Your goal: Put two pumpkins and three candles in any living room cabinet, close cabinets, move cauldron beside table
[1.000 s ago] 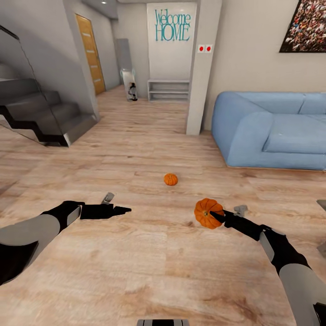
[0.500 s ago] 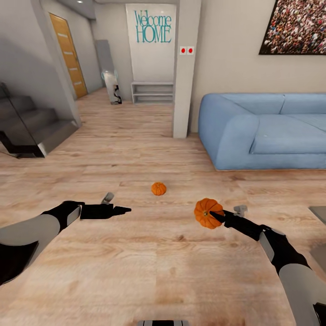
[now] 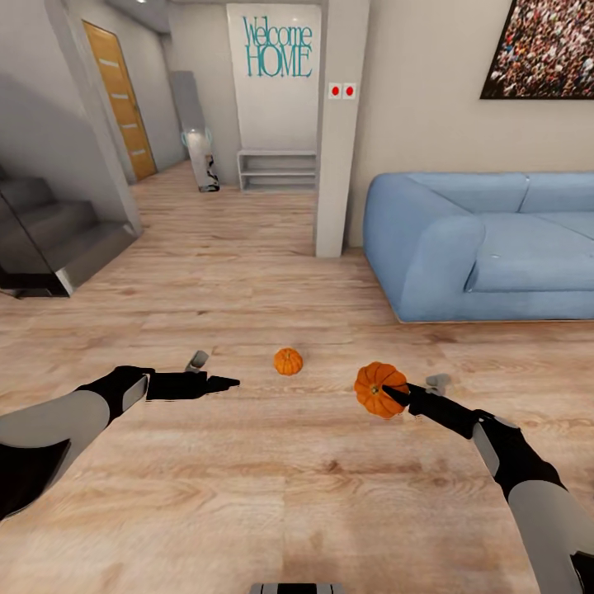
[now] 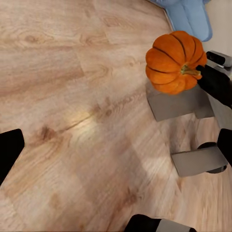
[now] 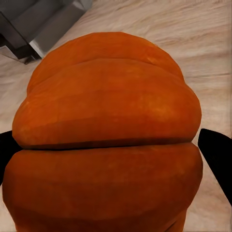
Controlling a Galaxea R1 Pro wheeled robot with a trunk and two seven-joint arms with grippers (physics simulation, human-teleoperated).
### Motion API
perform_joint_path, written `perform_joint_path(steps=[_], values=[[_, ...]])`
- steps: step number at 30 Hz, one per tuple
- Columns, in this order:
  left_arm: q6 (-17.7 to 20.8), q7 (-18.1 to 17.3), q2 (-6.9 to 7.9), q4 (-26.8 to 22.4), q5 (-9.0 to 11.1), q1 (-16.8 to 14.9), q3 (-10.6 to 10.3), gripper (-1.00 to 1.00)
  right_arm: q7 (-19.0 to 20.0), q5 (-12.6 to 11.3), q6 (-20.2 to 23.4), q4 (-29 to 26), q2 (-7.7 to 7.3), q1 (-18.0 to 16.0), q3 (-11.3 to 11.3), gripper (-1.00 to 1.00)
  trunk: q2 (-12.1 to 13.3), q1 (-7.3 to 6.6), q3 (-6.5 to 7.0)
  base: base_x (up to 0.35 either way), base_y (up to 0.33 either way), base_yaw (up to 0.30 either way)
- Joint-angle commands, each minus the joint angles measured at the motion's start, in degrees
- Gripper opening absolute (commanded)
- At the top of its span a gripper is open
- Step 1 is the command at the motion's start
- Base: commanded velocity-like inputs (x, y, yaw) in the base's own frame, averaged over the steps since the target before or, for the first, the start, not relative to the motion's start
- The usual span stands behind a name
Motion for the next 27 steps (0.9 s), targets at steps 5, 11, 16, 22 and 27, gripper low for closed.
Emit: perform_joint_path(steps=[5,11,16,22,27], values=[[0.0,0.0,-0.01,-0.1,0.0,0.1,0.0,1.00,-0.5,-0.6,-0.1,0.0,-0.02,0.0,-0.1,-1.00,0.0,0.00,0.00,0.322,0.000,0.000],[0.0,0.0,-0.01,0.0,0.0,0.1,0.0,1.00,-0.4,-0.7,-0.2,0.0,-0.02,0.0,-0.1,-1.00,0.0,0.00,0.00,0.325,0.000,0.000],[0.0,0.0,-0.01,0.0,0.0,0.1,0.0,1.00,-0.6,-0.8,-0.2,0.1,-0.01,0.0,-0.1,-1.00,0.0,0.00,0.00,0.325,0.000,0.000],[0.0,0.0,-0.01,0.0,0.0,0.1,0.0,1.00,-0.8,-0.8,-0.2,0.1,0.00,0.0,-0.1,-1.00,0.0,0.00,0.00,0.325,0.000,0.000],[0.0,0.0,-0.01,0.0,0.0,0.1,0.0,1.00,-0.8,-0.8,-0.2,0.1,-0.04,0.0,-0.2,-1.00,0.0,0.00,0.00,0.326,0.000,0.000]])
